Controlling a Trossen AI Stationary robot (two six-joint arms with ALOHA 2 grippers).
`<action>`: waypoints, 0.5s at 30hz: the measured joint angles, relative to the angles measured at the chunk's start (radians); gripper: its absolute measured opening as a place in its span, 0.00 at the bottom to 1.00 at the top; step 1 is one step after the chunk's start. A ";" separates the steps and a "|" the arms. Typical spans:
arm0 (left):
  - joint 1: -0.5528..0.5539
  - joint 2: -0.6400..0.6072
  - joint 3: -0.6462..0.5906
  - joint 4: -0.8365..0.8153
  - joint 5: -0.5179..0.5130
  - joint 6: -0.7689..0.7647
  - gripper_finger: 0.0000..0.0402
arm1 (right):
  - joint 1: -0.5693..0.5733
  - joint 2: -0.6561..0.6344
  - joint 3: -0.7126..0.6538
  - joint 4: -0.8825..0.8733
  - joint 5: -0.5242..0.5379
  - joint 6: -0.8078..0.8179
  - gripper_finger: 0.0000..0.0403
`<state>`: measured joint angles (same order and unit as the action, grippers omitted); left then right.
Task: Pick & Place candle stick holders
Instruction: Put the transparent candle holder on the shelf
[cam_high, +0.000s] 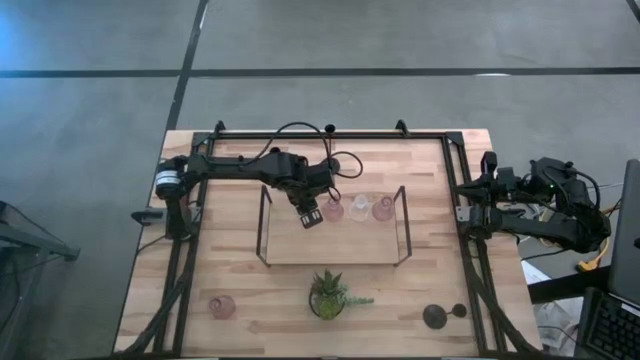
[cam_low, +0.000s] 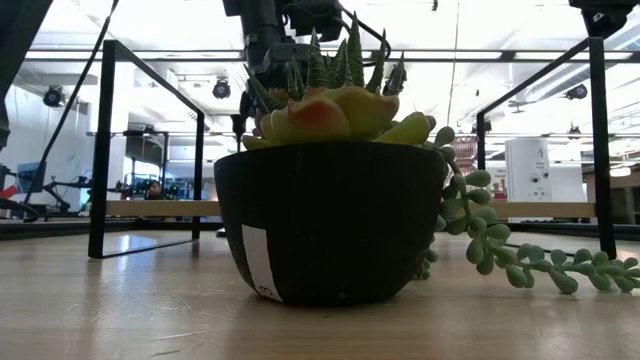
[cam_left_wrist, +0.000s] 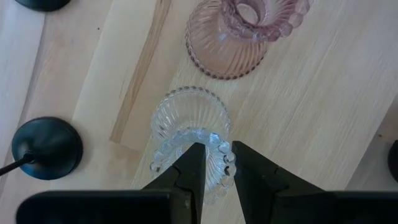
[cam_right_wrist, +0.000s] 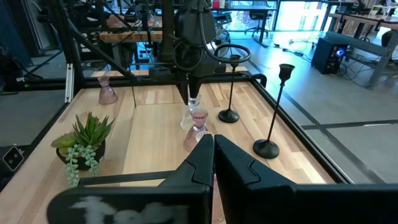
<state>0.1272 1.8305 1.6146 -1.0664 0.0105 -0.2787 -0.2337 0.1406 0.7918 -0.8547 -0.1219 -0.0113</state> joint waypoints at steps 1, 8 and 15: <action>0.000 0.000 0.000 0.000 0.000 0.000 0.20 | 0.000 0.000 0.000 0.000 0.000 0.000 0.02; 0.000 0.000 0.000 0.001 0.000 0.001 0.20 | 0.000 0.000 0.000 0.000 0.000 0.000 0.02; 0.000 0.000 0.000 0.006 0.001 0.002 0.20 | 0.000 0.000 0.000 0.000 0.000 0.000 0.02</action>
<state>0.1272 1.8301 1.6146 -1.0607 0.0113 -0.2768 -0.2338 0.1406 0.7914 -0.8549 -0.1218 -0.0113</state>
